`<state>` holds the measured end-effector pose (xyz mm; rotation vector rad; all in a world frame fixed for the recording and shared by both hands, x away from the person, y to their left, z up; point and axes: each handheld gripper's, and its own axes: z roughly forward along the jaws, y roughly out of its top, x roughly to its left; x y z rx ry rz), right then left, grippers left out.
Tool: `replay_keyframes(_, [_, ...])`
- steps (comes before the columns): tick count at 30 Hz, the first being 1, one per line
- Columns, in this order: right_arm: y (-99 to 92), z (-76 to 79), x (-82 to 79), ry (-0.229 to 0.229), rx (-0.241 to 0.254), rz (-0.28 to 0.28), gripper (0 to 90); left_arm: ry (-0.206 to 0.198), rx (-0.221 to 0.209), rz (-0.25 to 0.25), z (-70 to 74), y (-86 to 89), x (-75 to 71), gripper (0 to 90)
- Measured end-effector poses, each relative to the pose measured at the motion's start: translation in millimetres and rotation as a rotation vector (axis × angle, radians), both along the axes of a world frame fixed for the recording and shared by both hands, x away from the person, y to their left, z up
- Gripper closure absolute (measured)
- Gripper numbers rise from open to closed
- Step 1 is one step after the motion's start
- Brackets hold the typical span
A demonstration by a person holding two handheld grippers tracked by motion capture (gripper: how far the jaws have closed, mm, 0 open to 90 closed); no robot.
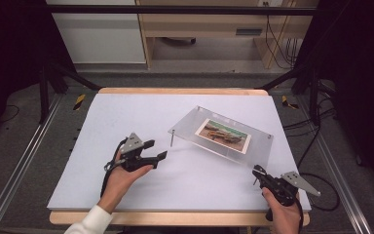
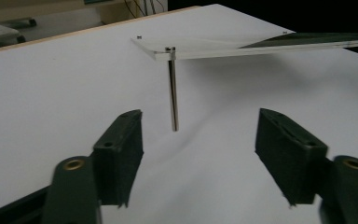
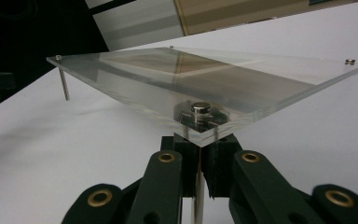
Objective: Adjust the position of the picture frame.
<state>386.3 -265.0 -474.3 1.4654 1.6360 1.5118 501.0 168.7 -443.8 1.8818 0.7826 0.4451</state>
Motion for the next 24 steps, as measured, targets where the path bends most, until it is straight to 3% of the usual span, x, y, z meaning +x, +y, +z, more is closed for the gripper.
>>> replay_keyframes(2, [0.5, 0.7, 0.0, -0.002, 0.003, 0.004, 84.9, 0.015, 0.016, 0.008, -4.0, -8.6, 12.8, 39.5])
replay_keyframes(3, [0.6, 1.1, -0.1, 0.001, 0.004, 0.005, 84.9, 0.039, -0.006, 0.01, -7.5, -13.3, 24.8, 44.9])
replay_keyframes(9, [-0.1, 0.6, 0.2, 0.003, 0.007, 0.008, 84.8, 0.036, 0.033, 0.026, -14.3, -21.2, 42.0, 52.8])
replay_keyframes(12, [-0.4, 0.6, 0.2, 0.005, 0.008, 0.01, 84.8, 0.03, 0.043, 0.044, -15.6, -25.4, 46.5, 63.6])
replay_keyframes(17, [0.4, 0.6, -0.1, 0.009, 0.012, 0.006, 84.7, 0.026, -0.012, 0.011, -13.6, -34.9, 51.9, 72.4])
replay_keyframes(20, [1.2, 0.5, -0.8, 0.013, 0.01, 0.008, 84.7, 0.027, -0.022, 0.018, -12.7, -36.9, 53.6, 75.8])
replay_keyframes(21, [1.2, 0.3, -0.8, 0.016, 0.01, 0.008, 84.8, 0.037, -0.059, 0.031, -12.4, -36.7, 55.6, 76.9])
replay_keyframes(24, [0.9, 0.4, -0.4, 0.011, 0.014, 0.009, 84.8, 0.04, -0.071, 0.036, -12.1, -35.4, 56.8, 82.1])
